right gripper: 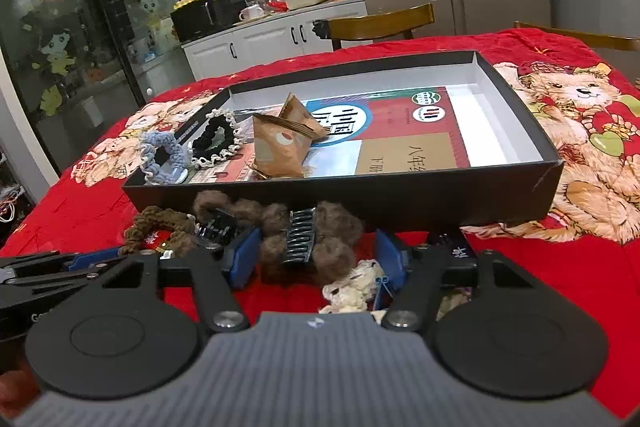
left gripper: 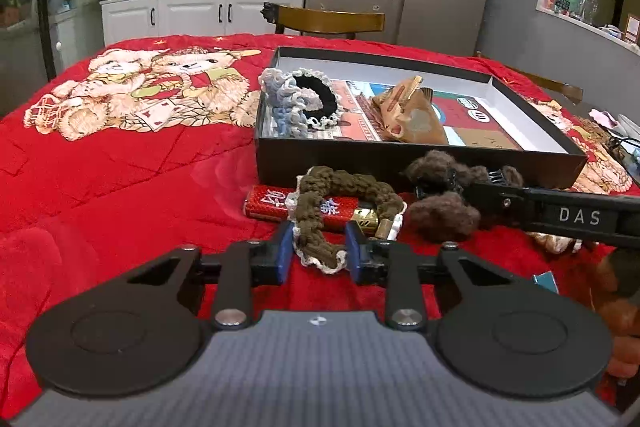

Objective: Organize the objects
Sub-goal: 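Grasp the brown braided scrunchie with the left tool while the right tool grasps a brown pom-pom claw clip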

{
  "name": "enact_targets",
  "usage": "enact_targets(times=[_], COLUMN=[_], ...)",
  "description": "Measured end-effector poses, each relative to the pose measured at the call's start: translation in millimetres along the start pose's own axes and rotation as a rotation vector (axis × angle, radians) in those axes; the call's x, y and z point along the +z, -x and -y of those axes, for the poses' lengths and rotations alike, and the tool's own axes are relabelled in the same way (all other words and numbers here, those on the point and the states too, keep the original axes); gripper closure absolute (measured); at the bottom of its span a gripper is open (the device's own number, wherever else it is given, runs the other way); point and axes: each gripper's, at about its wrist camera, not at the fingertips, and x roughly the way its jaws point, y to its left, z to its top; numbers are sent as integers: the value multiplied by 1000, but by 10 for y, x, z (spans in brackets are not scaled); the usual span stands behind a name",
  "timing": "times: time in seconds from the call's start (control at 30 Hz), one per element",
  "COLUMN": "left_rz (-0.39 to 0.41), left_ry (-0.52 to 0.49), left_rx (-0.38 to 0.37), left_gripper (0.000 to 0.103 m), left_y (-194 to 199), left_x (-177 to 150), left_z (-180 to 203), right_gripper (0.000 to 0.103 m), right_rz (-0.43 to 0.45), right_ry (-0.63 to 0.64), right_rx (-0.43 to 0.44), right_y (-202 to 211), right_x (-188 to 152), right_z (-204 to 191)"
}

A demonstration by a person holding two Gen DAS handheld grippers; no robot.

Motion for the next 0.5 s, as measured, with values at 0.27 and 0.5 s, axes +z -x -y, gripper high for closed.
enact_targets(times=[0.27,0.5], left_rz=[15,21], left_ry=[0,-2], left_rx=[28,41], left_gripper=[87,87], left_y=[41,72], left_x=[-22,-43], left_z=[16,32], right_gripper=[52,54], right_rz=[3,11], right_ry=[43,0], right_rx=[-43,-6], right_y=[-3,14], right_x=[-15,-10], right_z=[-58,7])
